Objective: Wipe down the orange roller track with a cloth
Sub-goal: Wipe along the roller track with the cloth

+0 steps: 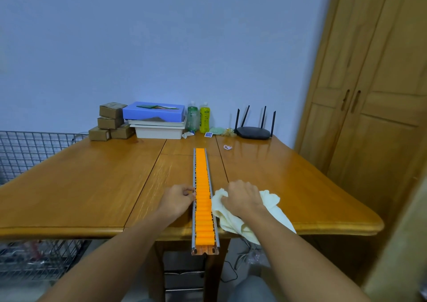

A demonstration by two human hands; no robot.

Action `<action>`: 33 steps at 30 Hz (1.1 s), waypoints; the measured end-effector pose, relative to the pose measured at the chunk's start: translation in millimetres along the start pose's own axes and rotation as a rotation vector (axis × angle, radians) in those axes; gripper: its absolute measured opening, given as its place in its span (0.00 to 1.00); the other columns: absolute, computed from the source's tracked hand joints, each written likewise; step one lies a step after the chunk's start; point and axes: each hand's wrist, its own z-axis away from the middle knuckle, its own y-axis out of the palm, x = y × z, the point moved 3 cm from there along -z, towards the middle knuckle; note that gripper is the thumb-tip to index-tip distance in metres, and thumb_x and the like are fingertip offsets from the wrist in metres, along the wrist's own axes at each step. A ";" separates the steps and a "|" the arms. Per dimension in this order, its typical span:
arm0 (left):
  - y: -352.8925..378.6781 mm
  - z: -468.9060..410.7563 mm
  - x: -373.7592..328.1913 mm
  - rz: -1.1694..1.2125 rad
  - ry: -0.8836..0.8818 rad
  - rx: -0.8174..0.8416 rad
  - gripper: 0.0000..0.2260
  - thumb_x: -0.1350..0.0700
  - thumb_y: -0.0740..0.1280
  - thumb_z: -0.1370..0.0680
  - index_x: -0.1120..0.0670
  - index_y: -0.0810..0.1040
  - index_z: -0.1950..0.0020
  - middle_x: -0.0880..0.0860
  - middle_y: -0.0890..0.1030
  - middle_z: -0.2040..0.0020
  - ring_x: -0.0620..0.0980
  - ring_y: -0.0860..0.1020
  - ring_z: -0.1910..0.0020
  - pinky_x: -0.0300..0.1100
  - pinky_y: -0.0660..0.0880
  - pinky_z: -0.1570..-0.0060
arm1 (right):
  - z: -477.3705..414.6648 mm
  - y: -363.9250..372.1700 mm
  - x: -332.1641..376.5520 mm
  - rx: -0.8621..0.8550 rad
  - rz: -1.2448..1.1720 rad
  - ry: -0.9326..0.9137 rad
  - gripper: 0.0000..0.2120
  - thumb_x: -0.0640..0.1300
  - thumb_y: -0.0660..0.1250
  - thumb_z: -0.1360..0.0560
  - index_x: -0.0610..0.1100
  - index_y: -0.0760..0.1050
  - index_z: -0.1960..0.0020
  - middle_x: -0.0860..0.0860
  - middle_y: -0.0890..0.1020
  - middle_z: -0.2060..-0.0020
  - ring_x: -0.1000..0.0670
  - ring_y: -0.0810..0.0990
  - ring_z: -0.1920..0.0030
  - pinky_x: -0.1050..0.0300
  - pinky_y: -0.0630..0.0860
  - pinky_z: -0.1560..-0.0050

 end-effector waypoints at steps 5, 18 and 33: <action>-2.8 21.5 -6.6 -0.014 0.011 -0.005 0.13 0.56 0.67 0.18 0.54 0.79 0.33 0.51 0.84 0.46 0.46 0.81 0.47 0.34 0.73 0.56 | 11.7 -32.6 -15.2 -0.050 -0.101 0.110 0.12 0.52 0.64 0.21 0.46 0.70 0.58 0.50 0.74 0.63 0.45 0.75 0.59 0.53 0.70 0.60; -10.2 71.1 -6.4 0.059 0.056 -0.018 0.10 0.63 0.71 0.22 0.51 0.80 0.61 0.49 0.81 0.63 0.48 0.78 0.63 0.41 0.71 0.63 | 31.3 -66.8 59.6 -0.080 -0.266 -0.051 0.11 0.53 0.66 0.28 0.49 0.82 0.52 0.48 0.80 0.57 0.41 0.79 0.53 0.53 0.73 0.58; -3.9 73.1 -3.9 0.119 -0.012 -0.056 0.05 0.56 0.73 0.24 0.50 0.87 0.58 0.46 0.85 0.64 0.47 0.81 0.60 0.42 0.75 0.63 | 63.9 -18.7 75.9 -0.145 0.070 -0.158 0.13 0.50 0.61 0.19 0.44 0.78 0.42 0.46 0.80 0.49 0.43 0.80 0.52 0.53 0.68 0.59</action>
